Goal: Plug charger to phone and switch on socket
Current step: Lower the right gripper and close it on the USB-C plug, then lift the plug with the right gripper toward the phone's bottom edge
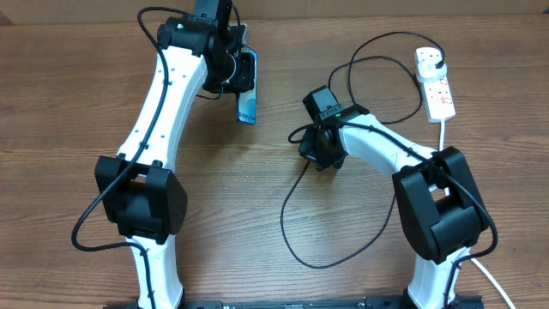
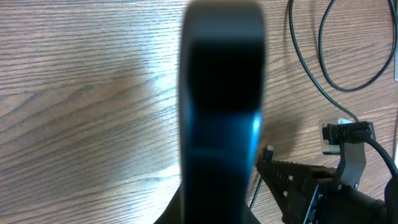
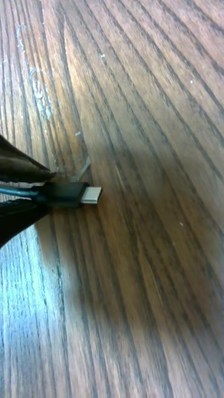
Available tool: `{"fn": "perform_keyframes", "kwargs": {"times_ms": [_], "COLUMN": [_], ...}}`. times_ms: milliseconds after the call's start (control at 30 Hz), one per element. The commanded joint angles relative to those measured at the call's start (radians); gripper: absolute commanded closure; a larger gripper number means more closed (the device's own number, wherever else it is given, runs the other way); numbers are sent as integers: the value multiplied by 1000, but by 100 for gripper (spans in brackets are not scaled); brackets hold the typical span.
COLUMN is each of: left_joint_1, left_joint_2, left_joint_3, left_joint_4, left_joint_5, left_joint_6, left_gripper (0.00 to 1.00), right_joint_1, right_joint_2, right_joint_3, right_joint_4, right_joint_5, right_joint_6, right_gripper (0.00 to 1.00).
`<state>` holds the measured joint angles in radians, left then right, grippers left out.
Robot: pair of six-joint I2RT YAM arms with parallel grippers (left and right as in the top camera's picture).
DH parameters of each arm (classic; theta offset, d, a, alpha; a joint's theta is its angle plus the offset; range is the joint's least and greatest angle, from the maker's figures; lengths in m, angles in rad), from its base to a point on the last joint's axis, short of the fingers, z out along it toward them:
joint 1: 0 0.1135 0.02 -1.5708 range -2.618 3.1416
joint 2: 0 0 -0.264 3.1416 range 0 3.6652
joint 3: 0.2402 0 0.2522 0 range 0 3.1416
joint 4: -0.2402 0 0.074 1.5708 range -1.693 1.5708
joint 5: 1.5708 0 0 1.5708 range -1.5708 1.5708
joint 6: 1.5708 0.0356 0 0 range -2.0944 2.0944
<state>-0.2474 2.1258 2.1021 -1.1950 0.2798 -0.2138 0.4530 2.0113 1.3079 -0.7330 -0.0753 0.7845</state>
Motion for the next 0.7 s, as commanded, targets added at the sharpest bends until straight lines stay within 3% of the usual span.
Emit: {"fn": "perform_keyframes", "kwargs": {"times_ms": [0, 433, 567, 667], "left_joint_1": [5, 5, 12, 39], "left_joint_2": [-3, -3, -3, -3], "left_joint_3": [3, 3, 3, 3], "left_joint_4": [8, 12, 25, 34], "left_joint_5": [9, 38, 222, 441], "left_joint_6": [-3, -3, 12, 12], "left_gripper": [96, 96, 96, 96], "right_joint_1": [0, -7, -42, -77], "right_joint_2": [67, 61, -2, -90], "right_joint_3": [-34, -9, 21, 22], "right_joint_4": [2, -6, -50, -71], "right_joint_5": [56, -42, -109, -204], "right_joint_6": [-9, -9, -38, -114], "right_gripper": [94, 96, 96, 96]}}
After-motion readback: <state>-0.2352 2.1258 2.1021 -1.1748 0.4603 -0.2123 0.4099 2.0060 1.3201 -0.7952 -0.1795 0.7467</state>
